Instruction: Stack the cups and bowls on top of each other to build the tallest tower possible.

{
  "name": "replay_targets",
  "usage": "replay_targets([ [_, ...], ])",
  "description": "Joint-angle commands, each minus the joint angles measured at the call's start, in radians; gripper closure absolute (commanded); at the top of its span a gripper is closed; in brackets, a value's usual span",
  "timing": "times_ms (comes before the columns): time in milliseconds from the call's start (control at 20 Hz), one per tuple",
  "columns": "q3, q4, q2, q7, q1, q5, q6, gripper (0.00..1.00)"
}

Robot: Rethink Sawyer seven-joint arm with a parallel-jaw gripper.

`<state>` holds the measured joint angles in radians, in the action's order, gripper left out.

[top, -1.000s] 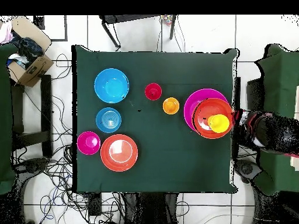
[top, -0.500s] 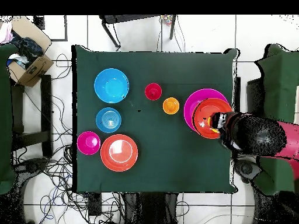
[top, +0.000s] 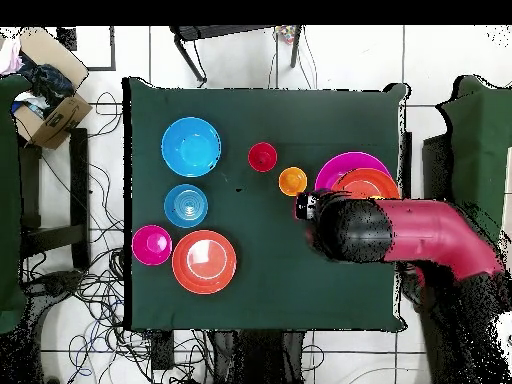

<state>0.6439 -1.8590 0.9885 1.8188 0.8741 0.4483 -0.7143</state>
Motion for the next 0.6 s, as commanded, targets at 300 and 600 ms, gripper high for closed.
replay_targets([
  [300, -0.200, -0.150, -0.069, 0.373, -0.199, -0.026, 0.227, 0.00],
  [600, -0.232, -0.151, -0.070, 0.384, -0.241, -0.023, 0.223, 0.00],
])
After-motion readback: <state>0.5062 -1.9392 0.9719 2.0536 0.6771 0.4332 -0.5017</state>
